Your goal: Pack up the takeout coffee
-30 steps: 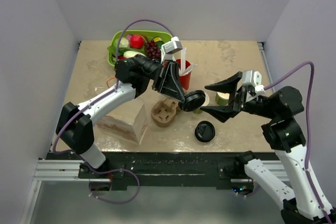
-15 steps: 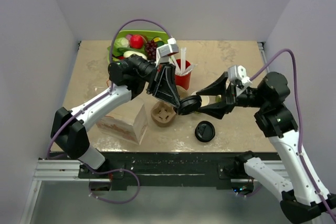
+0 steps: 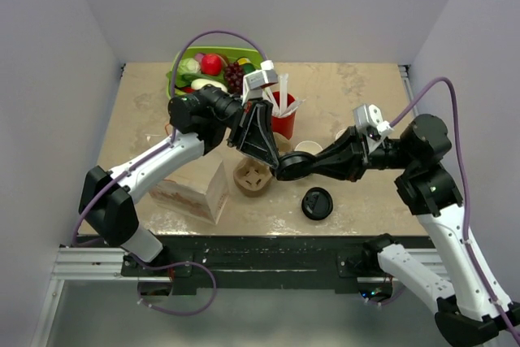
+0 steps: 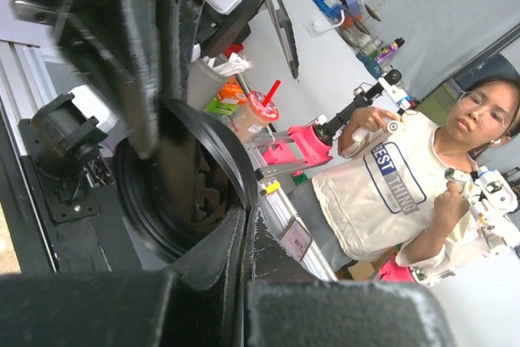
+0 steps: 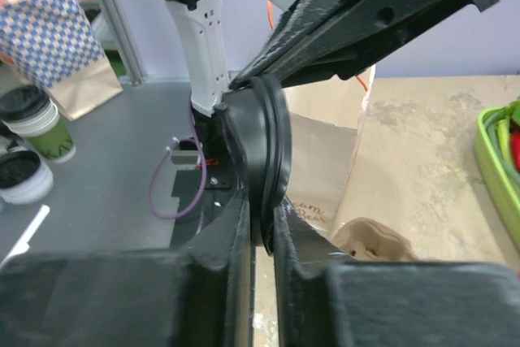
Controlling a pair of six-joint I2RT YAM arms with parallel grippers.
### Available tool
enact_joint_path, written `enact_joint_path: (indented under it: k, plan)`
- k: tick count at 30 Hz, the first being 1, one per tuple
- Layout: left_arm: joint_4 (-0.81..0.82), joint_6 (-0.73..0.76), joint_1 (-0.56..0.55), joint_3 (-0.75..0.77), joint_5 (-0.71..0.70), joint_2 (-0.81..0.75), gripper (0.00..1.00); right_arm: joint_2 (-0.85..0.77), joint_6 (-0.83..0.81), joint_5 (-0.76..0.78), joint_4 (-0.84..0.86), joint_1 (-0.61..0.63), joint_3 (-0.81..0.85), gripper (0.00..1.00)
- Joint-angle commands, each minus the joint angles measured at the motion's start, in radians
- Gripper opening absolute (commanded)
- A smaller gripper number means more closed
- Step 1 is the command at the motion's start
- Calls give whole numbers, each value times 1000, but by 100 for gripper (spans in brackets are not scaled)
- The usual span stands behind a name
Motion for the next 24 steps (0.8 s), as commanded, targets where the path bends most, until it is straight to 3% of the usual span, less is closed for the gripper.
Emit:
enact_joint_path:
  k: [1, 3, 4, 6, 7, 8, 13, 16, 17, 19, 20, 21, 22, 23, 24]
  plan:
    - [601, 9, 9, 32, 50, 9, 2, -64, 30, 51, 32, 3, -12, 0]
    - [603, -3, 18, 44, 50, 29, 21, -72, 39, 79, 23, 2, -12, 0]
    - [601, -7, 26, 54, 48, 35, 48, -65, 43, 86, -3, 2, -6, 0]
    - [601, -22, 33, 61, 35, 50, 71, -54, 43, 111, -40, 3, 14, 0]
    - [601, -28, 39, 70, 35, 52, 91, -45, 43, 123, -73, 3, 20, 0]
    - [601, -33, 44, 77, 28, 58, 99, -29, 46, 146, -92, 2, 28, 0]
    - [577, -71, 125, 95, -13, 70, 100, 18, 97, 194, -195, 2, 62, 0]
    - [446, 24, 180, 78, -50, 61, 100, 37, 134, 250, -242, 2, 63, 0]
    - [290, 82, 190, 68, -79, 52, 99, 38, 136, 270, -261, 2, 63, 0]
    - [2, 408, 208, 48, -116, 4, 100, 46, 144, 369, -319, 3, 63, 0]
    - [-521, 596, 210, 61, -202, -19, 100, 47, 142, 402, -337, 3, 65, 0]
    - [-872, 1111, 204, 177, -302, -55, 100, 49, 145, 431, -351, 3, 65, 0]
    - [-1216, 1343, 176, 263, -494, -66, 100, 54, 159, 483, -367, 2, 65, 0]
    - [-1512, 1472, 134, 320, -900, -75, 100, 54, 164, 503, -374, 2, 66, 0]
    - [-1520, 1544, 86, 325, -971, -107, 100, 54, 168, 526, -374, 2, 66, 0]
